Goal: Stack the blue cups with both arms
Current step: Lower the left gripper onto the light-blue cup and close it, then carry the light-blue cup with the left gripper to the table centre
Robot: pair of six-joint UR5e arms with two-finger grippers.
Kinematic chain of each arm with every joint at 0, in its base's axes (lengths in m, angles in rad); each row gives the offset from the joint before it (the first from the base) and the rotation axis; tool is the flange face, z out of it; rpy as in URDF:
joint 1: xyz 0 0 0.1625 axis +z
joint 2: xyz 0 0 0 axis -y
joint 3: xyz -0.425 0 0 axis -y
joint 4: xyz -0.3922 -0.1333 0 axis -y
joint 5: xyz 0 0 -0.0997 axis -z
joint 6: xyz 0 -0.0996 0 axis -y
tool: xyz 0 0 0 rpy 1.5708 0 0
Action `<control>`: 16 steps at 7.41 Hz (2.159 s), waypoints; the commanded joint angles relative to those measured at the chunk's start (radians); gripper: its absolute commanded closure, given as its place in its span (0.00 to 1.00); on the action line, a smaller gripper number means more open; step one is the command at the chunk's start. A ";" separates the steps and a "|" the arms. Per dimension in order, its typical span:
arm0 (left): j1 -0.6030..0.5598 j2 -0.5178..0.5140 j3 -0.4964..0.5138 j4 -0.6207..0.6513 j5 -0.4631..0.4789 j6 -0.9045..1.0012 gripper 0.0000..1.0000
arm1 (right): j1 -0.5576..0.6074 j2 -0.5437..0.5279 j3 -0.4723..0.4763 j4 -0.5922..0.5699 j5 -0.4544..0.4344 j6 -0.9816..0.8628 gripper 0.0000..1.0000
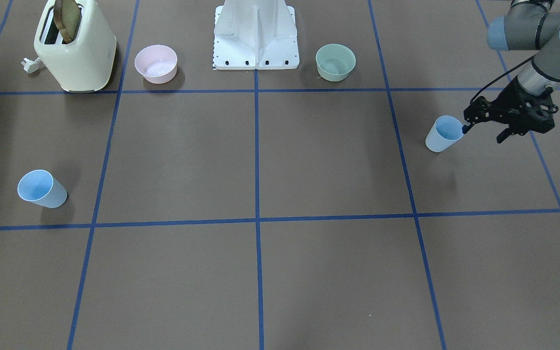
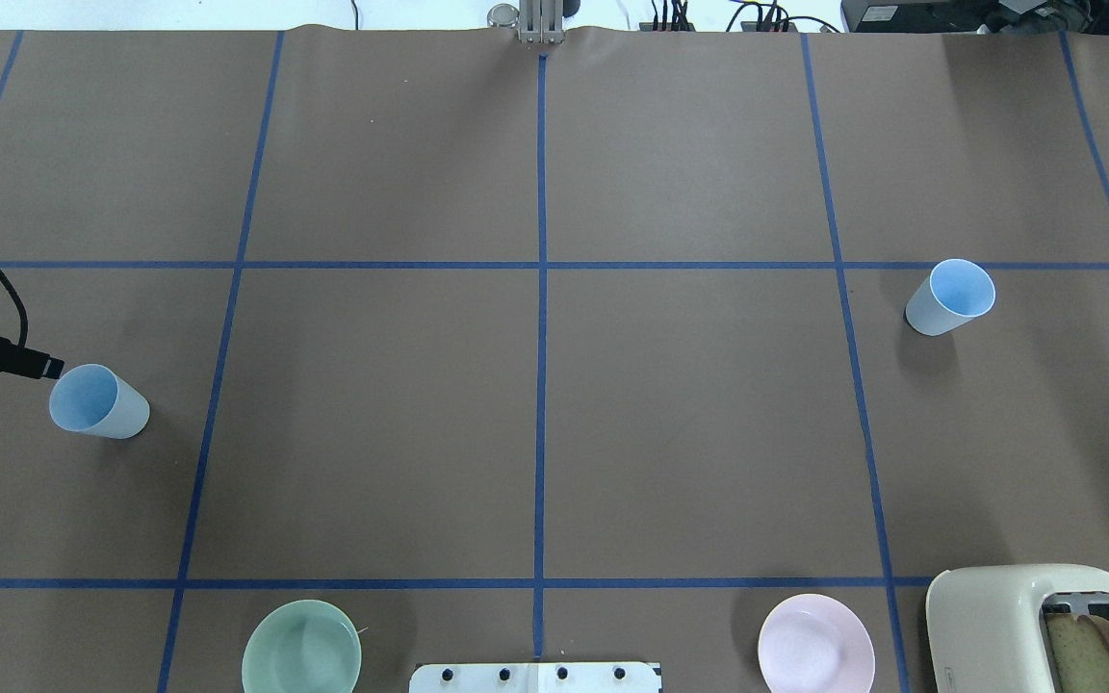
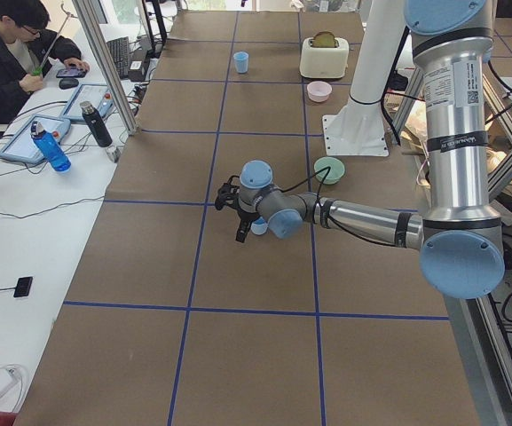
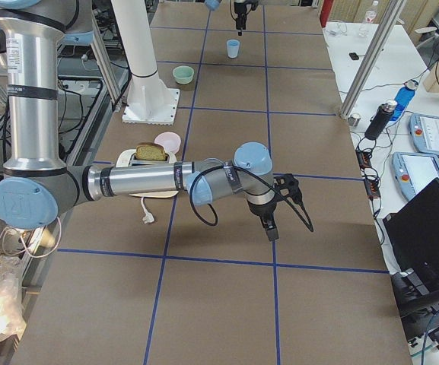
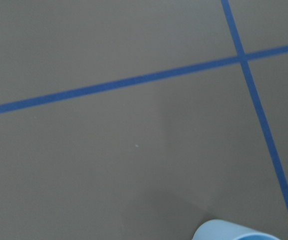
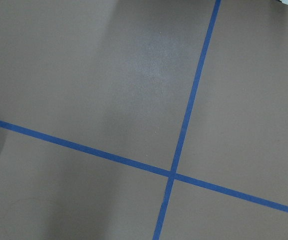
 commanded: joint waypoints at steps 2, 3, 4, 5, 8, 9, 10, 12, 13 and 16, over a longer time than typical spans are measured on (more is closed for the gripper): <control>0.053 0.015 -0.002 -0.018 0.018 -0.003 0.56 | 0.000 -0.001 0.001 0.000 -0.002 0.002 0.00; 0.056 0.015 0.000 -0.018 0.018 -0.005 0.79 | -0.002 0.000 0.001 0.000 -0.002 0.002 0.00; 0.060 0.014 -0.002 -0.018 0.016 -0.005 1.00 | -0.003 0.000 -0.001 0.000 -0.002 0.002 0.00; 0.060 0.014 -0.032 -0.018 0.015 -0.009 1.00 | -0.005 0.002 -0.001 0.000 -0.003 0.002 0.00; 0.046 -0.035 -0.115 0.064 -0.025 -0.029 1.00 | -0.009 0.002 -0.001 0.000 -0.002 0.003 0.00; 0.046 -0.146 -0.114 0.180 -0.023 -0.050 1.00 | -0.009 0.002 -0.001 -0.002 -0.002 0.003 0.00; 0.049 -0.296 -0.107 0.340 -0.013 -0.083 1.00 | -0.009 0.002 -0.002 -0.002 -0.002 0.003 0.00; 0.058 -0.601 -0.066 0.651 0.009 -0.150 1.00 | -0.014 0.002 -0.002 -0.002 -0.002 0.008 0.00; 0.142 -0.703 -0.040 0.728 0.074 -0.243 1.00 | -0.015 0.002 -0.002 -0.002 0.000 0.012 0.00; 0.355 -0.952 0.194 0.712 0.231 -0.446 1.00 | -0.018 0.002 -0.002 -0.002 0.001 0.031 0.00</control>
